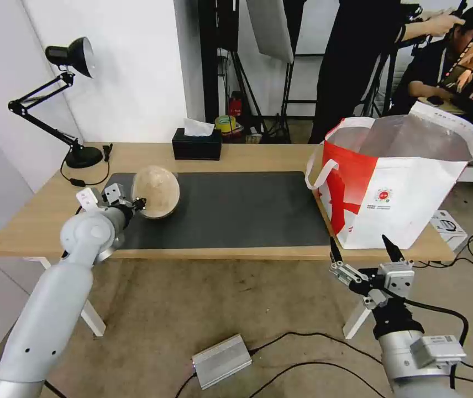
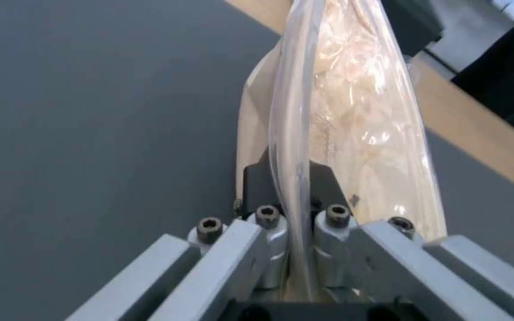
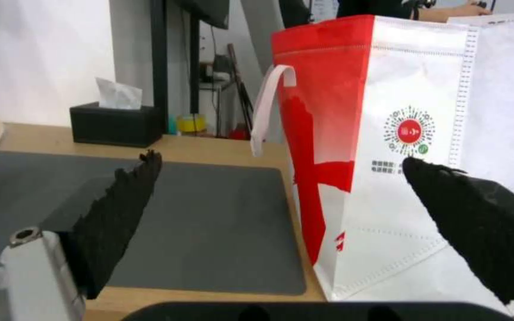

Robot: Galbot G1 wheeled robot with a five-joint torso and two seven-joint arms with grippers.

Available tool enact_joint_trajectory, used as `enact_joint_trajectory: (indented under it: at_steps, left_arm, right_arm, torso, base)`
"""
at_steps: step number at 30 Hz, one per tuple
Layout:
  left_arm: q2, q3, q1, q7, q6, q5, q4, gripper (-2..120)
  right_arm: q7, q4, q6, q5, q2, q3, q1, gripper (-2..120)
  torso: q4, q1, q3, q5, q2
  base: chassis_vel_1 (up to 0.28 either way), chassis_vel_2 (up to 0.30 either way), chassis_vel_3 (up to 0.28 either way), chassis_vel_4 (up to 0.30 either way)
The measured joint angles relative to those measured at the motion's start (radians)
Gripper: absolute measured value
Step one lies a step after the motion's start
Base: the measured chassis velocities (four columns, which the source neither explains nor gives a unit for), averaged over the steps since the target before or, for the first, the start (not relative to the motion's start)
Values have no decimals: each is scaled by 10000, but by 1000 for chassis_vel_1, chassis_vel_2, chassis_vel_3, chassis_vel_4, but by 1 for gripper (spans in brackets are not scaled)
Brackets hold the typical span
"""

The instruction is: Pick up the trash from the table and place it into the takeout bag.

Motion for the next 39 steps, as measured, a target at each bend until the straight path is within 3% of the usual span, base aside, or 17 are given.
enact_joint_trajectory:
  at_steps: [14,29,39]
  left_arm:
    - [466,-329,227,-706,-6,-1513,-1914,0]
    - [309,881,-1180,-1510,-24,-2433,-2655,0]
    - [191,1493,-1957,-1773,-62,-2885,-2704,0]
  right_arm:
    - [-2,42,0,-23,46,-26,-60,100]
    - [-7,270,15,-27,126,-49,-90,100]
    - [-10,407,17,-27,138,-39,-156,100]
  torso:
    - [0,0,0,0,1]
    - [-2,0,0,1,0]
    - [0,0,0,0,0]
  base:
    - [0,0,0,0]
    - [0,0,0,0]
    - [0,0,0,0]
